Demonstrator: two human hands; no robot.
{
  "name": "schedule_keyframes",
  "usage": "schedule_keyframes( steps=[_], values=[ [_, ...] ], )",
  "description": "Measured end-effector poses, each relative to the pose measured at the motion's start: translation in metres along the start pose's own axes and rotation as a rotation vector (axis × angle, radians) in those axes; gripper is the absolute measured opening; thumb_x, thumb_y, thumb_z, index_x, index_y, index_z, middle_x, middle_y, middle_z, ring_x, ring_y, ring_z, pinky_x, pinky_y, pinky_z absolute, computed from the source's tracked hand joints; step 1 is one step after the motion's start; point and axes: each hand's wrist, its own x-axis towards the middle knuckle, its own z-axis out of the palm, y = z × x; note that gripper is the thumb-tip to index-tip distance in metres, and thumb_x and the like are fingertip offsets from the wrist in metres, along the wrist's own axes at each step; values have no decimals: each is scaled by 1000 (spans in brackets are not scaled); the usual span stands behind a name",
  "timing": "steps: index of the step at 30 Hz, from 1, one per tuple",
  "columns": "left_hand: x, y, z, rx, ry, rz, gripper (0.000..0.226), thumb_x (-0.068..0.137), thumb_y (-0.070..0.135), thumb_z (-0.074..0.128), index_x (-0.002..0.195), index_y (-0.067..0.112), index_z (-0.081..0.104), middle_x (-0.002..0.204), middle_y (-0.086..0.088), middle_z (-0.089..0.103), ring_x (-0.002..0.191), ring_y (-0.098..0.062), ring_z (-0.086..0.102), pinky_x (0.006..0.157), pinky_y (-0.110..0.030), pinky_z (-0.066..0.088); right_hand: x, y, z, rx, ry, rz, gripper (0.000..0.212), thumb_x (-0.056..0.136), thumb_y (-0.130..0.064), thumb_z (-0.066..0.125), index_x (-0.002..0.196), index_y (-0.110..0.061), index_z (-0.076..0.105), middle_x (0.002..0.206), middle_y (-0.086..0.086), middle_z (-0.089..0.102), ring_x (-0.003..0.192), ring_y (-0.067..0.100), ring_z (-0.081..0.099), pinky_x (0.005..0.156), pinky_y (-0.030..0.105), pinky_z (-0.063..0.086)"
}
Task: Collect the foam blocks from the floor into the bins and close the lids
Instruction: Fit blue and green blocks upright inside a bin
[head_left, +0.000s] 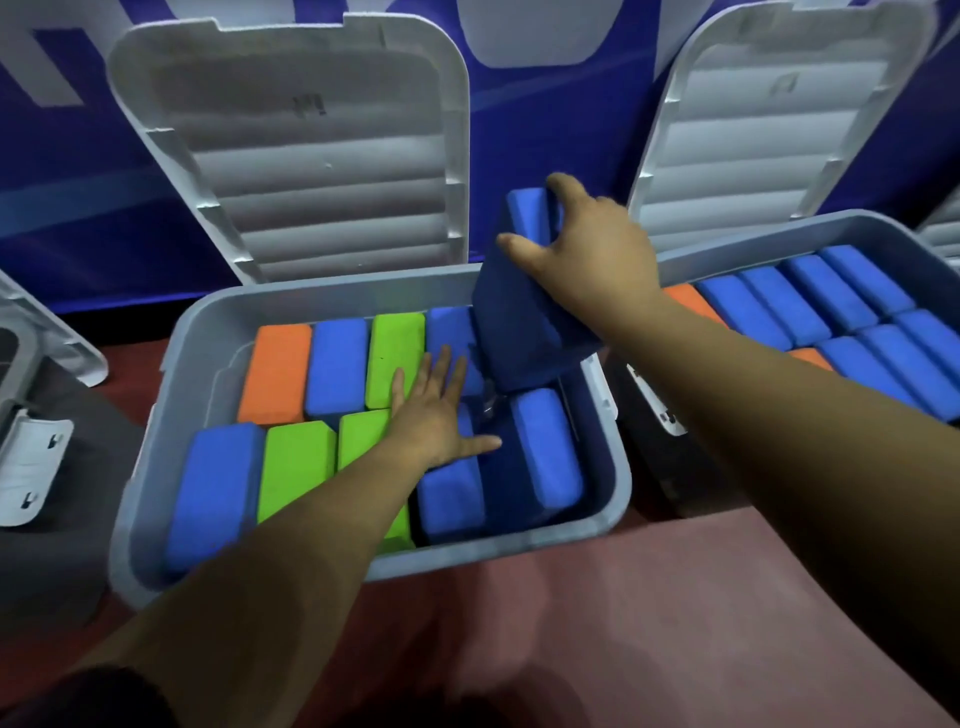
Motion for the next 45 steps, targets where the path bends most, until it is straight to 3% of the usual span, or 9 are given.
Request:
schedule_keyframes(
  steps=[6,11,16,27,31,34,40,42,45],
  values=[
    [4,-5,8,-16,22,22,120,71,88,43,156,24,-11,162,2,-22,150,-19,-17,119,-52,-9,11,8,18,-199,-73,-2,76,89,-70,47,145,-21,34,119,18,58,99,39,59,68,37,35],
    [3,-7,9,-2,-9,26,125,62,96,26,156,24,-13,161,3,-25,150,-18,-19,119,-52,-10,23,1,53,-23,-490,66,92,94,-62,45,157,-26,-12,152,28,29,129,44,45,103,45,38],
    [3,-35,-2,9,-62,150,137,45,104,14,156,27,-9,161,11,-23,150,-9,-14,121,-44,-3,30,26,100,88,-661,266,81,101,-52,38,155,-30,-18,161,27,5,143,42,27,118,46,23],
    [10,-44,17,69,112,205,132,53,101,-5,157,19,-5,164,6,-13,151,-9,-9,122,-43,-2,0,46,169,211,-603,260,70,104,-50,30,157,-28,-11,156,25,8,124,43,47,100,40,36],
    [5,-48,16,77,89,218,130,54,101,-3,156,21,-10,163,8,-18,150,-8,-14,121,-41,-6,-20,48,163,177,-658,239,71,104,-44,34,156,-31,-13,161,22,-12,144,44,23,116,47,23],
    [7,-52,13,75,47,242,129,54,102,-1,155,24,-13,161,9,-22,149,-7,-17,120,-41,-9,-38,51,162,131,-697,236,69,106,-40,32,154,-34,-17,161,18,-22,142,42,30,111,45,30],
    [3,-52,8,46,-9,230,129,53,102,0,155,24,-16,159,9,-27,147,-7,-22,120,-39,-11,-48,45,147,146,-673,228,68,105,-48,31,157,-33,-10,164,11,-13,146,39,21,115,47,25],
    [-8,-48,7,34,29,188,130,54,99,-5,156,19,-10,162,3,-22,147,-9,-22,120,-38,-11,-69,50,133,162,-590,238,73,103,-46,37,158,-18,-1,164,14,-2,148,38,14,119,46,18],
    [-33,-34,8,73,159,108,111,75,86,19,157,15,-4,162,-7,-20,149,-20,-20,119,-47,-8,-104,49,115,116,-506,256,59,101,-34,48,141,5,29,144,23,29,134,38,32,112,39,27]
  ],
)
